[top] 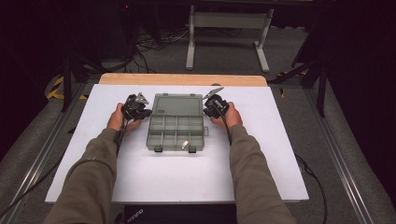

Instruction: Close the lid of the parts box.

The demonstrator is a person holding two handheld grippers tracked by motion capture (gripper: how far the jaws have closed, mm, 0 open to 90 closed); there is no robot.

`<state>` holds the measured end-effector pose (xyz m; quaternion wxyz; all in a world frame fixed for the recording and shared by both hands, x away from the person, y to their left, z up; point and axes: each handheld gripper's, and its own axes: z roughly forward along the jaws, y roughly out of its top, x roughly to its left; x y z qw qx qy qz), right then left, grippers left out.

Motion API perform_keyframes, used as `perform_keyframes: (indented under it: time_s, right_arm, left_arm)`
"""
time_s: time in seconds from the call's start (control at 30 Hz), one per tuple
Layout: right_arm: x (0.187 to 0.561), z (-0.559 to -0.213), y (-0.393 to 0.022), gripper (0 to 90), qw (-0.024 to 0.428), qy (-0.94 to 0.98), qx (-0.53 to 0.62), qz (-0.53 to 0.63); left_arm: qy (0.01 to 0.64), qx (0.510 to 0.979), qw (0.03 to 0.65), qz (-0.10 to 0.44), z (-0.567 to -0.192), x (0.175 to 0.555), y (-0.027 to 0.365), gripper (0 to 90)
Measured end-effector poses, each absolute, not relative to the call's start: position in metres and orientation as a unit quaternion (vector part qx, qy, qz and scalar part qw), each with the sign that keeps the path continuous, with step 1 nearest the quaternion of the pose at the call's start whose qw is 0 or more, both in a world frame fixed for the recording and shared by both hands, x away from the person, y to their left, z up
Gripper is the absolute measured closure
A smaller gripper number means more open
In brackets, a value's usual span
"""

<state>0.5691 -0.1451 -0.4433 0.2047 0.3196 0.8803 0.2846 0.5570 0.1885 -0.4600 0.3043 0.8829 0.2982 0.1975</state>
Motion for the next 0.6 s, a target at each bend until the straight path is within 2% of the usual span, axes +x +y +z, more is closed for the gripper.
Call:
perform_keyframes:
  time_s: [0.4,0.6]
  right_arm:
    - [0.577,-0.449,-0.144,90.0,0.207,0.885,0.297,0.293]
    - [0.581,-0.450,-0.146,88.7,0.207,0.874,0.309,0.312]
  left_arm:
    - [0.302,0.875,0.310,0.216,-0.463,0.560,0.183,89.7]
    - [0.324,0.862,0.320,0.220,-0.465,0.565,0.180,88.3]
